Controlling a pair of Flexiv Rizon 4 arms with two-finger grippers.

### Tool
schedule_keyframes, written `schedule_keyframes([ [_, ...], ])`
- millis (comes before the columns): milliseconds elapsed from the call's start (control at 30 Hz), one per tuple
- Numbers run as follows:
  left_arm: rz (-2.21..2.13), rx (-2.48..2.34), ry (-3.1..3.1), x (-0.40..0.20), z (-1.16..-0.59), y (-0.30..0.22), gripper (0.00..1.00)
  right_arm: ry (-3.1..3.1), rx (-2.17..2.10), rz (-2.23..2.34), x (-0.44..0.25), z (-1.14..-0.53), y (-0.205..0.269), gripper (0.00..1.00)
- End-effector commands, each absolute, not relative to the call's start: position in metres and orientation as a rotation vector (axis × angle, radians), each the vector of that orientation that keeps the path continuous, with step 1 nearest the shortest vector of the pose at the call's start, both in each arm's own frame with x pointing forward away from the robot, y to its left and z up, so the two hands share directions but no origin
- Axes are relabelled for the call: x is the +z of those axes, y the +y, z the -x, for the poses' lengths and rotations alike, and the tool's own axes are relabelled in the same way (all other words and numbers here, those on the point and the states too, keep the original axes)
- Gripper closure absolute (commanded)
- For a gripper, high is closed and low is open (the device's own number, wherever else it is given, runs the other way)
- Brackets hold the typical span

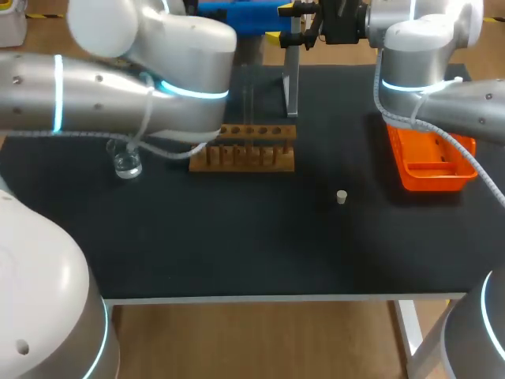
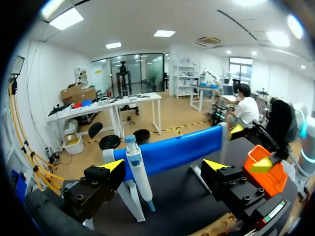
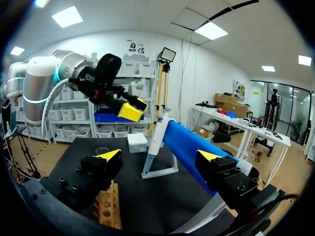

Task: Invert the test tube, pick up the pipette, mount the tip to pipette, aspirate from beaker and dispense into the tube, eject the tip, return the pipette, and cap with the stopper.

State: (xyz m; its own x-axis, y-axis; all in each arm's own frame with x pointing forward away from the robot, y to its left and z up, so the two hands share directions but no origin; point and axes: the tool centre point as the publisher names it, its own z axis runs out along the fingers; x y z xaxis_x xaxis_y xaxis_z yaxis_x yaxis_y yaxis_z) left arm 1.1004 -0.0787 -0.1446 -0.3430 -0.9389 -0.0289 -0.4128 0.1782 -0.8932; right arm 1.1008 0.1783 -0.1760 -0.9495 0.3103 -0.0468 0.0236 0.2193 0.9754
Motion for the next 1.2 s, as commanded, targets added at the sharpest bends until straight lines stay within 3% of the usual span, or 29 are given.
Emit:
schedule_keyframes([
  [33, 0.975, -1.396, 2.055, -0.131, -1.044, -0.057, 0.00, 2.263, 1.800, -0.316, -0.176, -1.102, 0.179, 0.00],
  [533, 0.299, -1.607, 2.414, -0.130, -0.974, -0.095, 0.00, 2.263, 1.800, -0.316, -0.176, -1.102, 0.179, 0.00],
  [1200, 0.209, -1.575, 2.595, -0.201, -0.964, -0.134, 0.00, 2.263, 1.800, -0.316, -0.176, -1.102, 0.179, 0.00],
])
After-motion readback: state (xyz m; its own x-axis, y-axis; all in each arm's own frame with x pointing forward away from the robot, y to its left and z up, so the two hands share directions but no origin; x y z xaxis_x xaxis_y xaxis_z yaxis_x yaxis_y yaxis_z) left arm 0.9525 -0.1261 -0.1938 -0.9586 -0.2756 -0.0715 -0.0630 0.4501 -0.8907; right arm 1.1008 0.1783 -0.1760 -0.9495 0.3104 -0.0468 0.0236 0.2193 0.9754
